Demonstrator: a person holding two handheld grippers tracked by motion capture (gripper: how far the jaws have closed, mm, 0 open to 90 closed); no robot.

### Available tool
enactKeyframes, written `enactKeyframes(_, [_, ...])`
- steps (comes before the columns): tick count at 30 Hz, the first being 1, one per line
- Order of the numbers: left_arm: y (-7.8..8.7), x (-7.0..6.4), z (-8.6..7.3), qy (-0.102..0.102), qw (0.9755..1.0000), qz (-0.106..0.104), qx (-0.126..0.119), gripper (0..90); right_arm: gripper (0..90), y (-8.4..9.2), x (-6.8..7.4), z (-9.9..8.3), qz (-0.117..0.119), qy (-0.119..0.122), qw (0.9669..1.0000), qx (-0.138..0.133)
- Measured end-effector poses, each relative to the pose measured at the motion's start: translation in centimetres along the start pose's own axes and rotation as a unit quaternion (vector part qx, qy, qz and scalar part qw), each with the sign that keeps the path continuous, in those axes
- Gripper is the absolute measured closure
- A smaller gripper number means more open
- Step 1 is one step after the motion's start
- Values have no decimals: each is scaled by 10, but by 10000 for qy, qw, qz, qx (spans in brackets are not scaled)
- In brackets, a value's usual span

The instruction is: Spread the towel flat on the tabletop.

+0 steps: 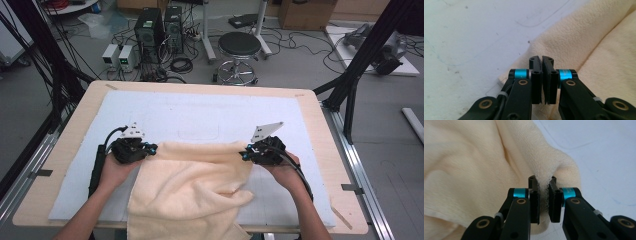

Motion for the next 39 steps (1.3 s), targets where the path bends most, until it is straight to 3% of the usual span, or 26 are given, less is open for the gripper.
enactKeyframes(3, [19,-8,3,-90,9996,-47,-280,861,828,12,10,4,-46,122,9999,-20])
enactKeyframes(5, [30,-14,1,-190,9992,-45,-349,861,828,17,23,4,16,207,9998,-19])
enactKeyframes(8, [39,-22,-4,-266,9989,-216,-334,861,828,22,39,-1,141,270,9995,13])
enactKeyframes(10, [37,-21,-5,-286,9990,-210,-279,861,829,21,45,-4,248,266,9993,85])
enactKeyframes(12, [31,-10,3,-231,9993,-60,-299,863,834,19,40,-4,210,265,9991,254])
enactKeyframes(13, [28,-1,11,-126,9993,15,-342,864,840,17,33,-1,171,232,9991,307])
enactKeyframes(15, [23,21,42,7,9986,165,-503,866,846,20,9,16,-162,275,9987,393])
enactKeyframes(17, [21,50,90,95,9966,433,-695,866,846,29,-32,48,-563,198,9978,290])
enactKeyframes(18, [20,65,115,148,9952,597,-762,861,832,34,-58,64,-875,70,9958,269])
enactKeyframes(19, [19,79,134,332,9938,757,-738,830,745,39,-85,80,-1211,-133,9924,198])
enactKeyframes(20, [19,86,148,623,9919,771,-794,704,607,44,-107,93,-1526,-359,9876,98])
enactKeyframes(21, [18,87,156,744,9908,622,-943,615,551,47,-122,101,-1676,-605,9840,13])
enactKeyframes(22, [16,86,158,660,9914,588,-968,628,532,47,-127,107,-1564,-818,9841,-217])
enactKeyframes(23, [12,85,153,534,9932,665,-795,628,522,44,-127,110,-1488,-841,9845,-394])
enactKeyframes(24, [7,84,144,418,9946,710,-628,625,508,39,-124,108,-1474,-706,9859,-355])
enactKeyframes(28, [-9,74,99,529,9968,422,-423,613,487,8,-102,80,-1190,-493,9917,-32])
enactKeyframes(30, [-16,66,75,446,9978,403,-263,604,484,-2,-92,64,-1057,-470,9933,62])
enactKeyframes(34, [-22,44,41,385,9991,67,-178,587,477,-8,-71,40,-808,-541,9952,72])
enactKeyframes(39, [-17,18,11,107,9995,-203,-216,543,454,-7,-38,20,-539,-472,9974,-93])
Point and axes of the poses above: each handheld gripper's, and its own axes: y roughly backward along the jaws, z roughly out of its top, x roughly to its left, the point moved 8 cm from there along -y, roughly forward along the jaws, and after that the axes turned 5 degrees about x, right-handed, at the moved point
